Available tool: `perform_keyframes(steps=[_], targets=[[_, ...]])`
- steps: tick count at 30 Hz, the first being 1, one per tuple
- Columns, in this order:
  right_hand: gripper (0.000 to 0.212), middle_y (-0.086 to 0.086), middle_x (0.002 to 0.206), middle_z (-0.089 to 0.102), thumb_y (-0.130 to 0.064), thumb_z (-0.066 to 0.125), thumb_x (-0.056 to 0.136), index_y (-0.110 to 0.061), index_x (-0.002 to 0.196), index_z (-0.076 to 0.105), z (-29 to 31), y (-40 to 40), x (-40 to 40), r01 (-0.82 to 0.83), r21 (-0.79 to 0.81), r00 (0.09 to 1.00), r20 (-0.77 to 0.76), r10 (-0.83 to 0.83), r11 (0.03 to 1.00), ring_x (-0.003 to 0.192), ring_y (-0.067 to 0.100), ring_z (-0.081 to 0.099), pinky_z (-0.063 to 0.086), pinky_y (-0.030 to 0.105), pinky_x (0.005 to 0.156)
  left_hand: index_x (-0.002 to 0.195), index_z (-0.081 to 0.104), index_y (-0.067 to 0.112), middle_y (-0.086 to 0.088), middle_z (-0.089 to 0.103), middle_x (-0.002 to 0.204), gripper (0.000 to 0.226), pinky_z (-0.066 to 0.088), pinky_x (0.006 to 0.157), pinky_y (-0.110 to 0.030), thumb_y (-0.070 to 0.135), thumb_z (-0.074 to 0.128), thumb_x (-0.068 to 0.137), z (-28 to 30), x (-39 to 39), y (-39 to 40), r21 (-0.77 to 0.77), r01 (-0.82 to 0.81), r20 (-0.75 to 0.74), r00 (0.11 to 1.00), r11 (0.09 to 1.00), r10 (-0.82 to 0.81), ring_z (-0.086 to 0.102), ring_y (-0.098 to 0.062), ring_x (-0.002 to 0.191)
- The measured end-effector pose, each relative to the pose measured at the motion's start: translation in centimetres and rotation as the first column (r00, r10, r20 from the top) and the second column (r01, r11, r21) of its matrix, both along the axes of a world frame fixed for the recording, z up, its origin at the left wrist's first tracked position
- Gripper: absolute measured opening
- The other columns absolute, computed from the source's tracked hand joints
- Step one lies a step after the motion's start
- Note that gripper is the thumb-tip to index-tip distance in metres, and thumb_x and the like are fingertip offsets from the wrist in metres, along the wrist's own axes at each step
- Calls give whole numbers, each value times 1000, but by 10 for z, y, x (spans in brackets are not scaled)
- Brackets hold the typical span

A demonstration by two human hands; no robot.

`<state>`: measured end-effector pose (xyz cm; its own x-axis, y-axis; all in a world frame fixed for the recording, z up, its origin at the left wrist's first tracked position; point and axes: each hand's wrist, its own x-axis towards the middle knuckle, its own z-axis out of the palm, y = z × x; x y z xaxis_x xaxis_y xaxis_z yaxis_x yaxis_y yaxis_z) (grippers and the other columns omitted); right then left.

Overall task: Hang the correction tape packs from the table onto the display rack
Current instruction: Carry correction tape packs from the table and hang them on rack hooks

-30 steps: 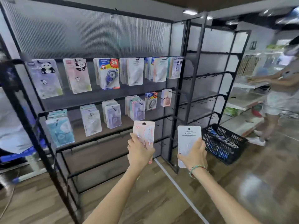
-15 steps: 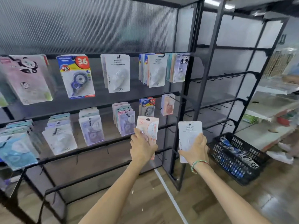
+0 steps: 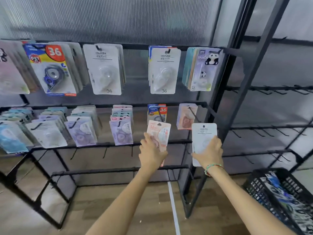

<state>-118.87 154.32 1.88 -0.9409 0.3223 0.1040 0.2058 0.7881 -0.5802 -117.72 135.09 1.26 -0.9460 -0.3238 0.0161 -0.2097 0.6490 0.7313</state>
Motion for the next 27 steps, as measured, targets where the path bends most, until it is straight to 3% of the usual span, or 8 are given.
perform_keyframes(steps=[4, 12, 27], targets=[[98, 10, 138, 25, -26, 82, 65, -8, 137, 19, -4, 13, -22, -49, -9, 999, 9, 49, 999, 118, 38, 36, 45, 48, 88, 149, 3, 8, -15, 35, 135, 104, 43, 97, -48, 37, 72, 77, -3, -12, 16, -58, -24, 52, 998, 998, 27, 39, -35, 125], [103, 10, 140, 24, -30, 82, 66, -8, 141, 15, -12, 24, -47, -123, 21, 992, 38, 122, 992, 118, 38, 37, 47, 45, 86, 150, 1, 6, -16, 33, 137, 104, 44, 97, -49, 39, 70, 80, -12, -29, 30, -102, -61, 74, 995, 993, 68, 39, -34, 125], [115, 8, 147, 14, -39, 79, 71, -10, 149, 0, -24, 27, -68, -197, 98, 980, 47, 193, 975, 123, 31, 35, 47, 43, 92, 151, -12, 8, -18, 29, 136, 116, 46, 96, -49, 32, 75, 77, -24, -63, 33, -12, -83, 67, 994, 996, 84, 39, -37, 125]])
